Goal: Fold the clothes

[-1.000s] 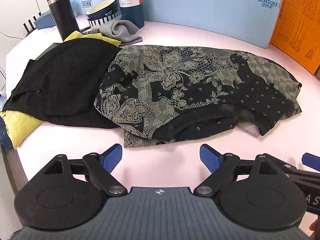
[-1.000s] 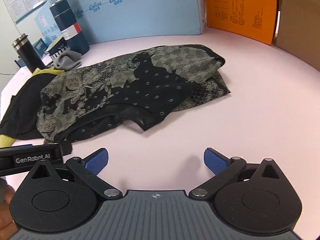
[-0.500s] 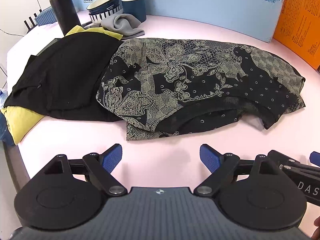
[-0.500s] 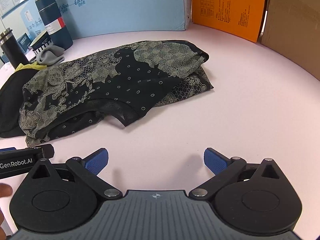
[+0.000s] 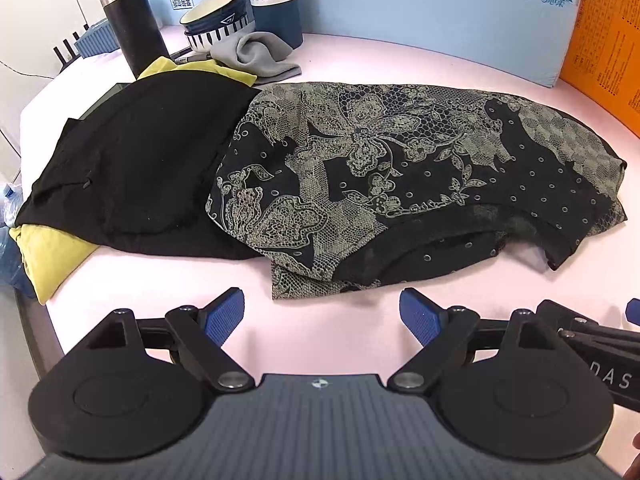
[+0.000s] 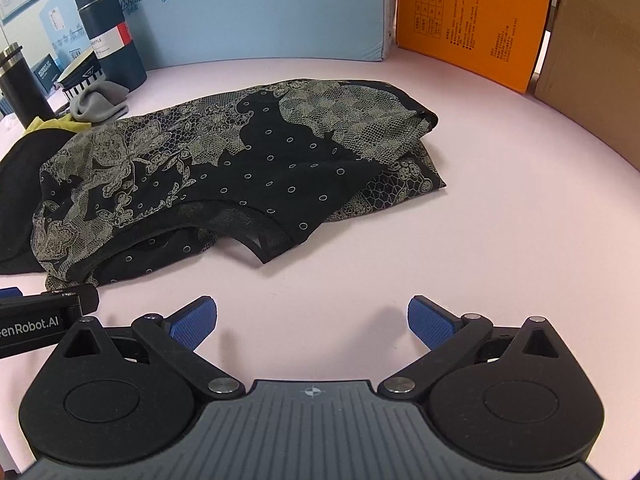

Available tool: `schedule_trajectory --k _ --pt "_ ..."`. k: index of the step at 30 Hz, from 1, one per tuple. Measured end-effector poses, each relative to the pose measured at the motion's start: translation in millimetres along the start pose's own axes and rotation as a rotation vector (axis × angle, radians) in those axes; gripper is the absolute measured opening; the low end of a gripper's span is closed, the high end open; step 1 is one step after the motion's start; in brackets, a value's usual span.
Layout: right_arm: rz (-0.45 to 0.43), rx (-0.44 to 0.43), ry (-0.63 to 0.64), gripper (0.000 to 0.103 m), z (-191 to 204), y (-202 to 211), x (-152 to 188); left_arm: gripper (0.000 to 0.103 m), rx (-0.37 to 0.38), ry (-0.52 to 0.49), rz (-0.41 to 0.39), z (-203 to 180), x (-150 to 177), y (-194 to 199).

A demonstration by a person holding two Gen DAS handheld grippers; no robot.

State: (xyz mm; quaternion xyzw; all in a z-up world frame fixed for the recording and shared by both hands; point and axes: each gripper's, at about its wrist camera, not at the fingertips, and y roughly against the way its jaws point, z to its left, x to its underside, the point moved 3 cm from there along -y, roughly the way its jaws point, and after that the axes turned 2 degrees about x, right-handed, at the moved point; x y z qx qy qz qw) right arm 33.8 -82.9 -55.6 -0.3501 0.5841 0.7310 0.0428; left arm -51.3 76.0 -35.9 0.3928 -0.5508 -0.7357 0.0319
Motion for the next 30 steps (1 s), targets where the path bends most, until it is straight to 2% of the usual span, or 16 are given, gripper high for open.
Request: schedule_trajectory --k 14,30 --pt "0.031 0.019 0.005 0.103 2 -8 -1 0.083 0.011 0.005 0.020 -1 -4 -8" --pt "0.025 0.021 0.035 0.103 4 -10 2 0.083 0.016 -0.025 0.033 -8 -7 -13"
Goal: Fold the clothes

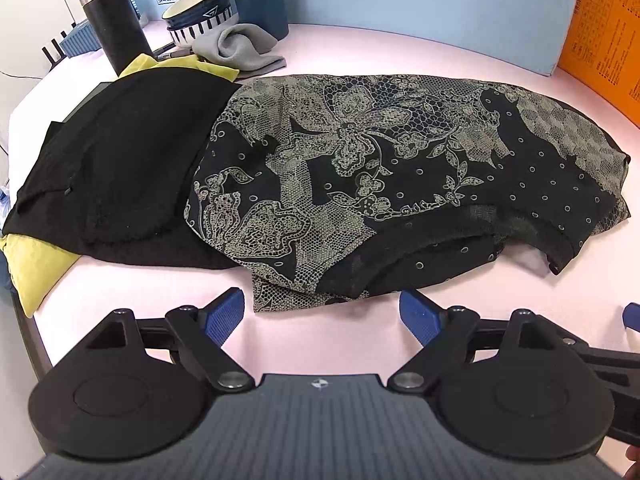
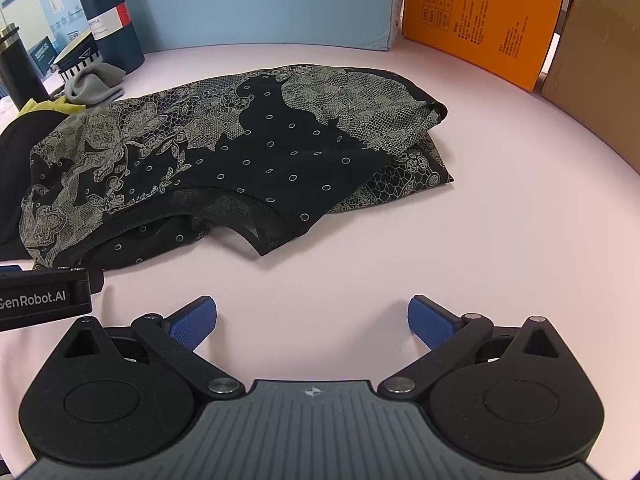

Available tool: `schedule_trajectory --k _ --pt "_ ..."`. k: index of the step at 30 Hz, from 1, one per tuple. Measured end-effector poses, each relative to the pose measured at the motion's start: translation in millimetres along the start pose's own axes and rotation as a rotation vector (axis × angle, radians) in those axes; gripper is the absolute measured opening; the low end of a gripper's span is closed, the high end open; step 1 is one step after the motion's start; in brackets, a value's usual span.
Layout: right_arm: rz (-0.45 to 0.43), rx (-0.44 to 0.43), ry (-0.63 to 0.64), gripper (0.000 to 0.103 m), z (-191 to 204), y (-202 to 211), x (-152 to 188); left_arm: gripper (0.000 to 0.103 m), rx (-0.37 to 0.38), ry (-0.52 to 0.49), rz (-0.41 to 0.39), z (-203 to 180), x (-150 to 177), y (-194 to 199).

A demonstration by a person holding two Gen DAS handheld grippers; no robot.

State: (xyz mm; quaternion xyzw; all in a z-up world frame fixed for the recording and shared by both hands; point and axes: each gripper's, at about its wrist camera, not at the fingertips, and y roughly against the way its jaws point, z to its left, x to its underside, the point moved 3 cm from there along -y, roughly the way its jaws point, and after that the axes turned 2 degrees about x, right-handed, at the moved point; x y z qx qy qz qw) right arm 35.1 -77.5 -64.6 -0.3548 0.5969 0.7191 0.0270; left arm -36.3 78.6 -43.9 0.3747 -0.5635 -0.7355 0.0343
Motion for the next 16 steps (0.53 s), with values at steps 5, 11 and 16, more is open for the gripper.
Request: schedule_trajectory --k 5,11,16 --pt "-0.003 0.006 0.026 0.103 2 -1 2 0.083 -0.007 0.003 -0.004 -1 -2 -1" --pt "-0.025 -0.005 0.042 0.103 0 0 5 0.083 -0.029 0.033 -0.031 10 -2 3" --pt "-0.170 -0.137 -0.081 0.103 -22 9 4 0.084 -0.033 0.086 -0.028 33 11 8"
